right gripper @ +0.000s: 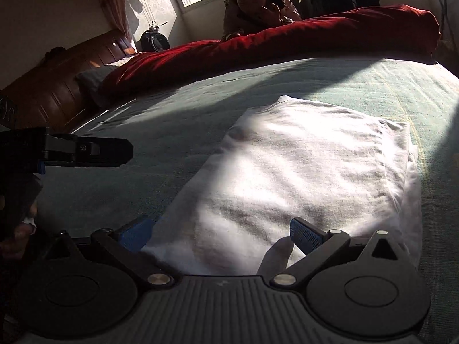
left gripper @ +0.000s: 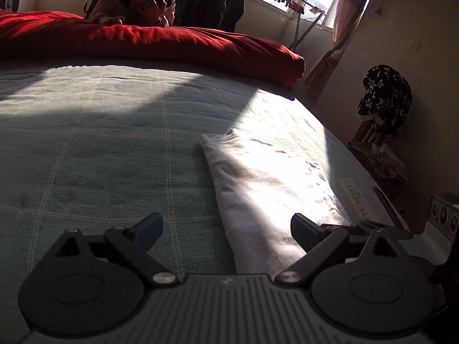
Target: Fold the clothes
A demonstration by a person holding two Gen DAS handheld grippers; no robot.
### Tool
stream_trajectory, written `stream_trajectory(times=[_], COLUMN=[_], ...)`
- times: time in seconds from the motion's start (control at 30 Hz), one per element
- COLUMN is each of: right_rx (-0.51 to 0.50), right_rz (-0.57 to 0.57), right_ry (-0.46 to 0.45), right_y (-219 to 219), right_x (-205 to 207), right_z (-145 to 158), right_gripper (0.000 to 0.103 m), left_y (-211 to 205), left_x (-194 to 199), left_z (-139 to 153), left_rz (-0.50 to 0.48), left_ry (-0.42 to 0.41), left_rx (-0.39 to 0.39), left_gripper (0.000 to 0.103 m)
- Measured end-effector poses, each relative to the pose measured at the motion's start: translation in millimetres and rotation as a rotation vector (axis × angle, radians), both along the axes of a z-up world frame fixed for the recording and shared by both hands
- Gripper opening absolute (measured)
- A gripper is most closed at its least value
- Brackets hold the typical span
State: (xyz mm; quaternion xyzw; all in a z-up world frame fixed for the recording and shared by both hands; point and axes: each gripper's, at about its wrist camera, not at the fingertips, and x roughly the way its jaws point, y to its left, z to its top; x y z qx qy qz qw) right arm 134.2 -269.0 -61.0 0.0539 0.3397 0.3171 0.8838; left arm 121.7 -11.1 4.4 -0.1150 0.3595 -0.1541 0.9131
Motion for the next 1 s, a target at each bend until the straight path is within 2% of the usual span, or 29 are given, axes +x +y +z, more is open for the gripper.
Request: stream_trajectory(times=[0.13, 0.17, 0.27, 0.3, 0.47, 0.63, 0.8, 1.0], right_rx=[-0.083, -0.1, -0.161, -0.168, -0.162, -0.218, -0.201, -0.19], right_rz=[0.053, 0.061, 0.042, 0.034, -0.02, -0.145, -0.192, -0.219], right_ry=[-0.108, -0.108, 0.001, 0.005, -0.018, -0.083, -0.097, -0.073], right_y=[28.9, 35.2, 48.5, 48.7, 27.5, -2.1, -25.4, -39.1], right_x=[-3.5, -1.7, 4.5, 1.5, -23.9, -41.9, -52.8, -51.8], right_z=[10.8, 8.2, -12.7, -17.4, -7.4, 11.7, 20.3, 14.8], right_gripper=[0.103, 0.103, 0.103, 0.103, 0.103, 0.103, 0.103, 0.103], left_y=[9.3, 11.2, 18.3, 20.6, 10.7, -26.1, -62.9, -80.4], left_x=[-11.9, -14.5, -20.4, -21.1, -15.3, -0.9, 12.1, 18.1], left_z=[3.4, 4.4, 7.7, 8.3, 6.5, -3.4, -16.1, -31.5], left_rz=[0.014, 0.015, 0.021, 0.021, -0.035, -0.157, -0.26, -0.284], left_ry=[-0.012, -0.015, -0.027, -0.031, -0.035, -0.007, 0.044, 0.098], left_rx=[-0.013, -0.012, -0.013, -0.019, -0.056, -0.071, -0.07, -0.061], left_gripper=[0.095, 0.095, 0.095, 0.095, 0.095, 0.095, 0.095, 0.095])
